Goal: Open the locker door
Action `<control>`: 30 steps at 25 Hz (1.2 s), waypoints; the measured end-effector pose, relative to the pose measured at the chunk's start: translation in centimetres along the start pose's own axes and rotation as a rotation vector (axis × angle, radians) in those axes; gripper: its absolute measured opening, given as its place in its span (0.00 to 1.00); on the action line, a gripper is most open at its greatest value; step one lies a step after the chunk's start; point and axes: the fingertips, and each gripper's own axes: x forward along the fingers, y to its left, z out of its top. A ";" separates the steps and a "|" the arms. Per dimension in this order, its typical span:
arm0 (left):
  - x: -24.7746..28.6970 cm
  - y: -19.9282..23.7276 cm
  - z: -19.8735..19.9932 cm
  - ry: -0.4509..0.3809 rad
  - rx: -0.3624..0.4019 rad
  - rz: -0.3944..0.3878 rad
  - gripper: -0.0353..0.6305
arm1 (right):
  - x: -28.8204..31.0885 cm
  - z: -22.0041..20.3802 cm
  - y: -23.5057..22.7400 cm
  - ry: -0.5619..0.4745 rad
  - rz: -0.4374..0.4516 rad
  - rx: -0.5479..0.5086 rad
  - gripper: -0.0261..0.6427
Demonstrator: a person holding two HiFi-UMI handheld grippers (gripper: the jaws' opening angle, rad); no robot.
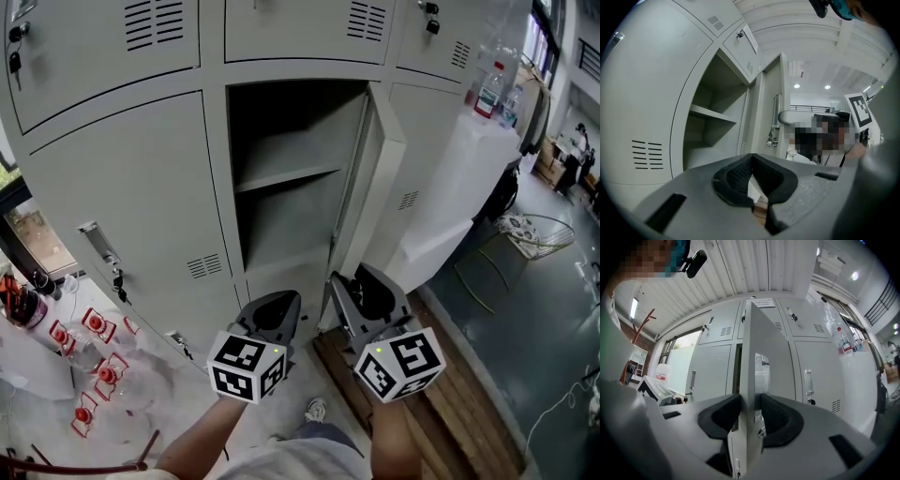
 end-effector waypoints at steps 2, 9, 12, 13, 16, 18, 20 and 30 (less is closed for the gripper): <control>0.4 -0.6 -0.2 0.005 -0.001 -0.016 0.06 | -0.4 0.0 -0.4 -0.003 -0.008 0.001 0.25; 2.0 -2.6 0.0 0.003 -0.003 -0.061 0.06 | -2.2 0.1 -2.2 -0.007 -0.037 0.000 0.25; 2.9 -3.8 0.0 0.005 -0.009 -0.075 0.06 | -3.1 0.2 -3.3 -0.010 -0.054 -0.002 0.23; 3.3 -4.3 -0.1 0.007 -0.008 -0.082 0.06 | -3.5 0.2 -3.7 -0.010 -0.060 -0.002 0.23; 4.3 -5.8 -0.4 0.014 -0.002 -0.098 0.06 | -4.4 0.1 -5.0 -0.010 -0.067 -0.003 0.22; 4.9 -6.5 -0.5 0.015 0.001 -0.102 0.06 | -4.9 0.1 -5.7 -0.010 -0.067 -0.004 0.21; 5.5 -7.1 -0.4 0.014 0.004 -0.102 0.06 | -5.2 0.1 -6.4 -0.009 -0.066 -0.003 0.20; 8.5 -9.9 0.2 0.011 0.015 -0.110 0.06 | -7.2 0.2 -10.9 0.000 -0.097 0.005 0.17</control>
